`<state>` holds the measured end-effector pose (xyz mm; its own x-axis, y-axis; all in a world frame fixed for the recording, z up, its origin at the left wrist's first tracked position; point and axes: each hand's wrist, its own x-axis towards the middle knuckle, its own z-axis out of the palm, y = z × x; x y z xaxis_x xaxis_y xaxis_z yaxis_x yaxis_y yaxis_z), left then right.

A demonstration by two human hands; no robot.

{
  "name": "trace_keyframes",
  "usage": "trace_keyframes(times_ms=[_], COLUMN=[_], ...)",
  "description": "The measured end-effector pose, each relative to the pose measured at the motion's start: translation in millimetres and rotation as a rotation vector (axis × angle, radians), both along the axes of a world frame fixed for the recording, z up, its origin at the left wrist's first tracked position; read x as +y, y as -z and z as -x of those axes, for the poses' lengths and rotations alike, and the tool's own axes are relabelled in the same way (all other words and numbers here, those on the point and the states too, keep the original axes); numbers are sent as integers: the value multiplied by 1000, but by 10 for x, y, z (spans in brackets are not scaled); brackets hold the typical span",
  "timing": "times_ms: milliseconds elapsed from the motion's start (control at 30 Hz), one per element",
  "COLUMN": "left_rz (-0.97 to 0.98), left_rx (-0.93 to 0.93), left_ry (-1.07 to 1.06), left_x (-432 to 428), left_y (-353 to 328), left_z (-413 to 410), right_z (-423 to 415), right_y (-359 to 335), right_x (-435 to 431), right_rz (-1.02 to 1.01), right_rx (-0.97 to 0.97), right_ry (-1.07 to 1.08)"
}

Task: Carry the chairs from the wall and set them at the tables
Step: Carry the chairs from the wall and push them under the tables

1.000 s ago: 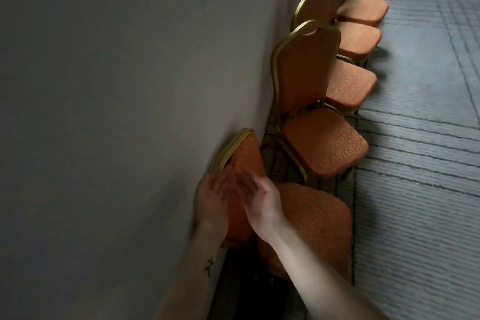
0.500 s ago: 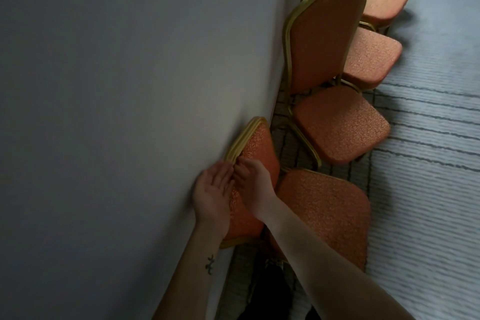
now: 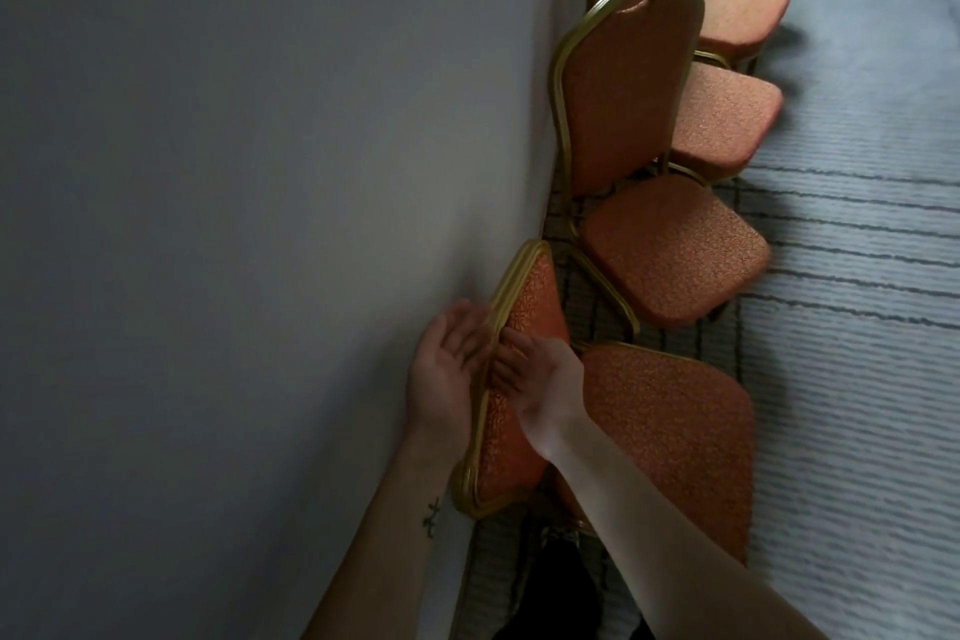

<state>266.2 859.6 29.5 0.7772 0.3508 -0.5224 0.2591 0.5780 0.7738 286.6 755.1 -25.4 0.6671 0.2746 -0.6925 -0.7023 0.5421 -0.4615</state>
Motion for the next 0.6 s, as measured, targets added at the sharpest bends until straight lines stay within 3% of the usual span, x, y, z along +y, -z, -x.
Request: trace_keyframes(times_ms=[267,500,600], left_rz=[-36,58,-120], left_rx=[-73,-120,-214], left_ry=[270,514,673], left_x=[-777,-1751,-2177], left_y=[-135,-419,-454], left_z=[-188,-178,-72], right_z=[208,613,773], right_y=[-422,-826,-935], right_x=[-866,-1838,-2176], right_rz=[133,305,358], right_rx=[-112,-274,-326], right_ry=[91,280,397])
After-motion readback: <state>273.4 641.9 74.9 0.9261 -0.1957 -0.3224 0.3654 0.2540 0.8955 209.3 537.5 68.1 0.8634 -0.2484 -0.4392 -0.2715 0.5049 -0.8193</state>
